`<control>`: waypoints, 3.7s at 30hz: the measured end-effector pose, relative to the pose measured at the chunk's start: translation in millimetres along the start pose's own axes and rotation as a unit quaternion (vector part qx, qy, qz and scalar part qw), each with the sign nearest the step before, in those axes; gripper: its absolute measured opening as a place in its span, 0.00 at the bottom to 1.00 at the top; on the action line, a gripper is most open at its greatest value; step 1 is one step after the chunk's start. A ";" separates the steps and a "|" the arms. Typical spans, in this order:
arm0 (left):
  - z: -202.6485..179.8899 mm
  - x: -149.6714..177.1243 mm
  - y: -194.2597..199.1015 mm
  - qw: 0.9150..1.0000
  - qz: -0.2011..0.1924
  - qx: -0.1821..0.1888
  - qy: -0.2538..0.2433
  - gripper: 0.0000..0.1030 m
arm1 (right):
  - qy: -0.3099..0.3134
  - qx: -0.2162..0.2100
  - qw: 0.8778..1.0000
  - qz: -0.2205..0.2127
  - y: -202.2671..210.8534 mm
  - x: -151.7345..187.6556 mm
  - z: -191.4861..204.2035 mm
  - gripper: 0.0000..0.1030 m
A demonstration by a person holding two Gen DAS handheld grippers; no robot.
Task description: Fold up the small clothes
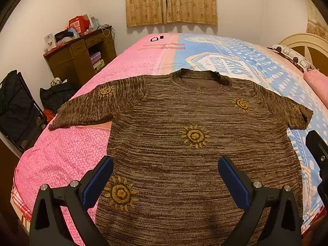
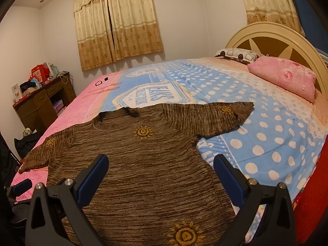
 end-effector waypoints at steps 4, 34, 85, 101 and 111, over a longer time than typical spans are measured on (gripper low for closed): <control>0.0 -0.2 0.0 1.000 0.002 0.000 0.000 0.99 | 0.000 0.000 1.000 0.001 -0.4 -0.3 -0.5 1.00; 2.6 5.0 -5.4 1.000 0.005 0.003 0.003 0.99 | -0.001 0.000 1.000 0.003 -1.3 0.0 -0.3 1.00; 2.5 -13.1 -86.8 0.997 0.062 0.043 0.016 0.99 | -0.206 0.090 0.965 0.132 -166.7 -59.6 -257.0 0.13; 79.8 -16.9 -71.1 0.995 0.025 0.007 0.093 0.99 | 0.003 -0.190 0.978 0.084 -123.1 -107.1 51.5 0.11; 117.1 -6.2 -81.5 0.995 0.020 -0.030 0.097 0.99 | 0.014 -0.284 0.941 0.184 -165.3 -6.3 119.7 0.55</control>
Point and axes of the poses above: each gripper's, at about its wrist camera, not at the fingertips, and y roughly against the way its jaws point, z to its left, x to its underside, the point moved 2 cm from there along -y, roughly the way its jaws point, and after that the axes turned 2 degrees about -z, right-handed, at the moved point
